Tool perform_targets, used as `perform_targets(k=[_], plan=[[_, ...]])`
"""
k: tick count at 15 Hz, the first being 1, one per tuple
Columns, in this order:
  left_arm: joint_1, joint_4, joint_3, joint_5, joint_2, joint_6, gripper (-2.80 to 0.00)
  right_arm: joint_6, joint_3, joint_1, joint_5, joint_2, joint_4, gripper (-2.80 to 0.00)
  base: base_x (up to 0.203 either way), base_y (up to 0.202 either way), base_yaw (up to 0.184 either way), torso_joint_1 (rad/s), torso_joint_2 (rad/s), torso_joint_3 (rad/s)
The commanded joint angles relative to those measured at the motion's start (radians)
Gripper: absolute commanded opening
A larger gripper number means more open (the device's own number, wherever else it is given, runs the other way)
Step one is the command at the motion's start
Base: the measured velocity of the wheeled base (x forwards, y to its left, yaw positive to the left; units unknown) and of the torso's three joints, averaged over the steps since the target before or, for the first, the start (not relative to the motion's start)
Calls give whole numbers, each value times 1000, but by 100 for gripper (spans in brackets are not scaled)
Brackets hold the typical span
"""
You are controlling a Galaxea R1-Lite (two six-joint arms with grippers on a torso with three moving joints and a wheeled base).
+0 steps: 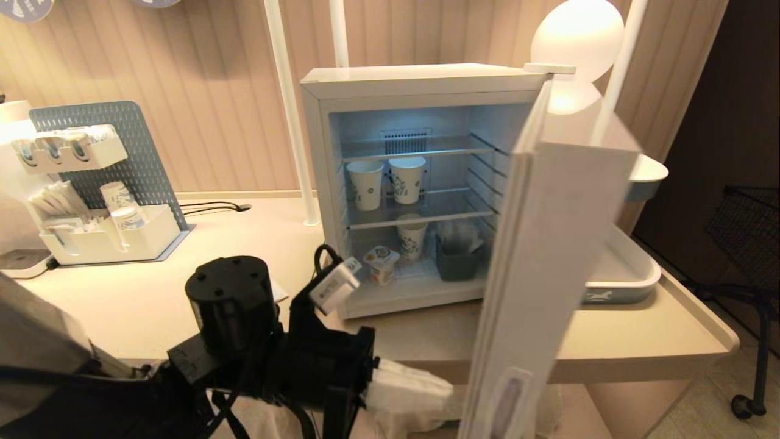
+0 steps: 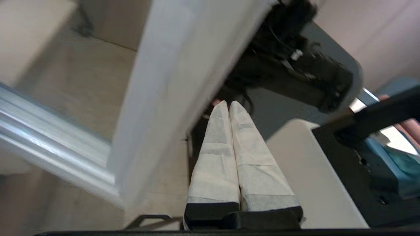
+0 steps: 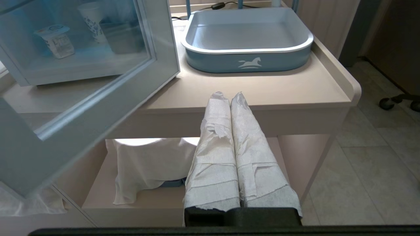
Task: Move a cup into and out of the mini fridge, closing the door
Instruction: Open the freezer door, then take the yoghurt out of the freezer
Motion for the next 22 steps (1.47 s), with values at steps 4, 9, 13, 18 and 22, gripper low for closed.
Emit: perform_targets(k=[4, 9, 13, 18, 22], plan=[[51, -10, -2, 26, 27, 15, -280, 2, 0, 1, 1, 1, 0, -280, 0, 0, 0, 0, 0, 0], [429, 14, -112, 49, -34, -52, -280, 2, 0, 1, 1, 1, 0, -280, 0, 0, 0, 0, 0, 0], [707, 64, -132, 32, -272, -264, -280, 2, 0, 1, 1, 1, 0, -280, 0, 0, 0, 0, 0, 0], [1341, 525, -280, -190, -793, -462, -280, 2, 0, 1, 1, 1, 0, -280, 0, 0, 0, 0, 0, 0], [2042, 853, -432, -335, -1012, -533, -280, 2, 0, 1, 1, 1, 0, -280, 0, 0, 0, 0, 0, 0]])
